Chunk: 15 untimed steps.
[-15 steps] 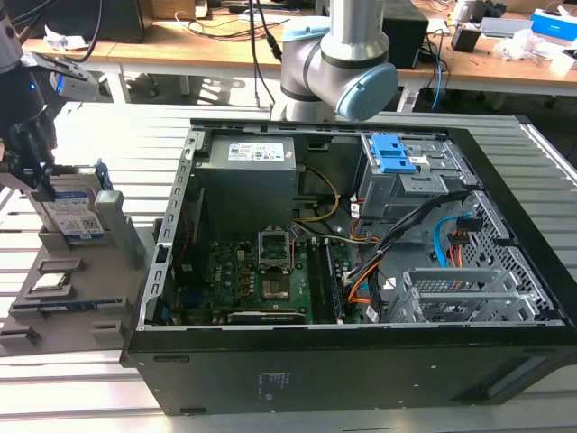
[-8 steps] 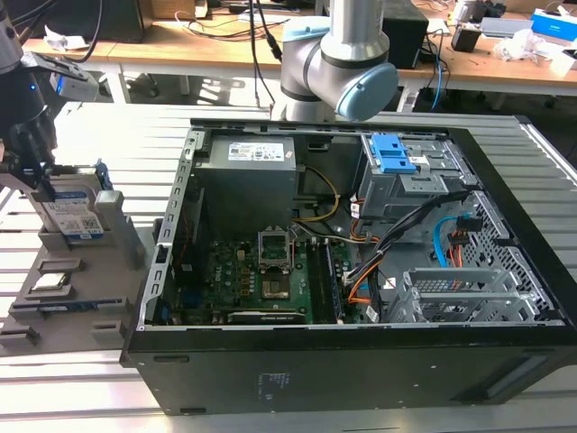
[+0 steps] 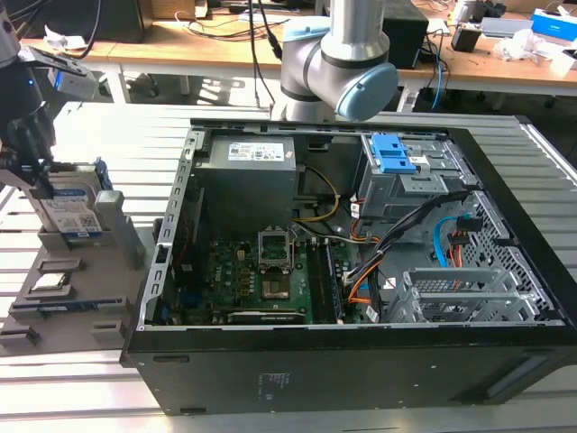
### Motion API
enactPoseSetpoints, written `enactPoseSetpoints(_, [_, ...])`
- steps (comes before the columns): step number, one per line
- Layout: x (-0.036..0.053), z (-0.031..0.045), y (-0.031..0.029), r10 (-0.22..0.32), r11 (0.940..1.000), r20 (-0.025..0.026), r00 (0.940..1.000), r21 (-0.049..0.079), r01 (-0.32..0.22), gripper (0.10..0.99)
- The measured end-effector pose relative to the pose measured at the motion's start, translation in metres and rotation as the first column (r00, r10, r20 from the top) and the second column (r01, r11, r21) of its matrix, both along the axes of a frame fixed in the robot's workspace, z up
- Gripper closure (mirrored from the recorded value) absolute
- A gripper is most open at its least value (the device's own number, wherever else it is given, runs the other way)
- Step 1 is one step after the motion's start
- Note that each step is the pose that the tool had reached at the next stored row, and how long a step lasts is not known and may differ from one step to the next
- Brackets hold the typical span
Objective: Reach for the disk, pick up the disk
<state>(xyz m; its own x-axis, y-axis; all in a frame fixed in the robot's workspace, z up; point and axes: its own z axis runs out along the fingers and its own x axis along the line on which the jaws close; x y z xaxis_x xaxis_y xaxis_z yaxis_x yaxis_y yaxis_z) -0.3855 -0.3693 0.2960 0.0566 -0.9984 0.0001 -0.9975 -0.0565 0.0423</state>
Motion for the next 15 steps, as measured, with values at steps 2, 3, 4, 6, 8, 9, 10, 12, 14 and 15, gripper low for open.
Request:
enactPoseSetpoints(2, [0.0001, 0.0020, 0.0000, 0.000, 1.0000, 0.0000, 1.0000, 0.000, 0.000, 0.718])
enactPoseSetpoints(3, [0.0002, 0.0033, 0.0000, 0.000, 1.0000, 0.0000, 1.0000, 0.000, 0.000, 0.718])
enactPoseSetpoints(4, [0.0002, 0.0049, 0.0000, 0.000, 1.0000, 0.0000, 1.0000, 0.000, 0.000, 0.718])
enactPoseSetpoints(6, [0.0004, 0.0075, 0.0000, 0.000, 1.0000, 0.0000, 1.0000, -0.001, 0.000, 0.718])
enactPoseSetpoints(8, [0.0007, 0.0107, 0.0000, 0.000, 1.0000, 0.0000, 1.0000, -0.001, 0.000, 0.718])
enactPoseSetpoints(9, [0.0007, 0.0117, 0.0001, 0.000, 1.0000, 0.0000, 1.0000, -0.001, 0.000, 0.718])
enactPoseSetpoints(10, [0.0009, 0.0133, 0.0001, 0.000, 1.0000, -0.0001, 1.0000, -0.001, 0.000, 0.718])
enactPoseSetpoints(12, [0.0010, 0.0156, 0.0001, 0.000, 1.0000, -0.0001, 1.0000, -0.001, 0.000, 0.718])
enactPoseSetpoints(14, [0.0011, 0.0174, 0.0002, 0.000, 1.0000, 0.0000, 1.0000, -0.001, 0.000, 0.718])
enactPoseSetpoints(15, [0.0012, 0.0184, 0.0002, 0.000, 1.0000, -0.0001, 1.0000, -0.001, 0.000, 0.718])
